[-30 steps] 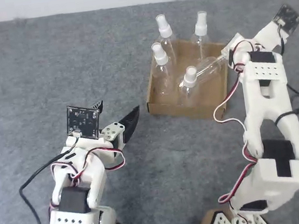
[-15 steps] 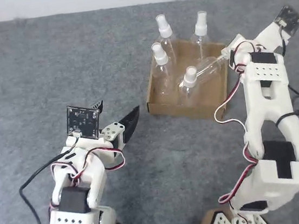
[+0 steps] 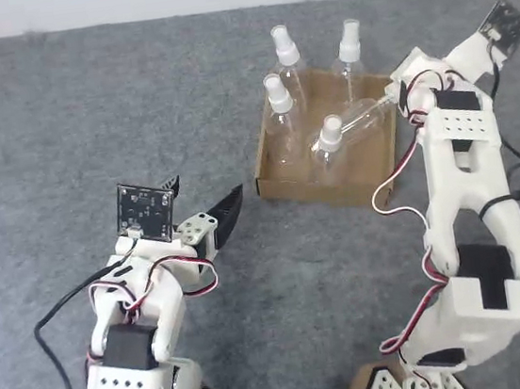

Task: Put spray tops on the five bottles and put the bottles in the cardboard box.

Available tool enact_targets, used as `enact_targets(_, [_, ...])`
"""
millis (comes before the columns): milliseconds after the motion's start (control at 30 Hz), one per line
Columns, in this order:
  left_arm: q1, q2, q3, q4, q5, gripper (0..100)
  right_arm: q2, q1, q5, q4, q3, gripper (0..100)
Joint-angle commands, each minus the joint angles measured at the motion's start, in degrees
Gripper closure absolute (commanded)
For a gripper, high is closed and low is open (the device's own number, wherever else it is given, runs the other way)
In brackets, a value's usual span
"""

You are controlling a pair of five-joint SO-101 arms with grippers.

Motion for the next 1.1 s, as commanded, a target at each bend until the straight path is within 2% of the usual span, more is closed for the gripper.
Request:
enact_targets(0, [-0.3,-0.6,-0.5,-1.4,-0.2,70,0.4,-0.4,0.5,-2.2,-0.9,80.1])
enact_targets(433, [-0.3,-0.6,-0.5,-1.4,-0.2,70,4.4,-0.6,0.5,-6.1,-0.9,80.1])
enact_targets(1067, [-0.4,-0.6,-0.5,-1.4,-0.2,70,4.8,-0.8,0.4,-3.2,0.5,80.0])
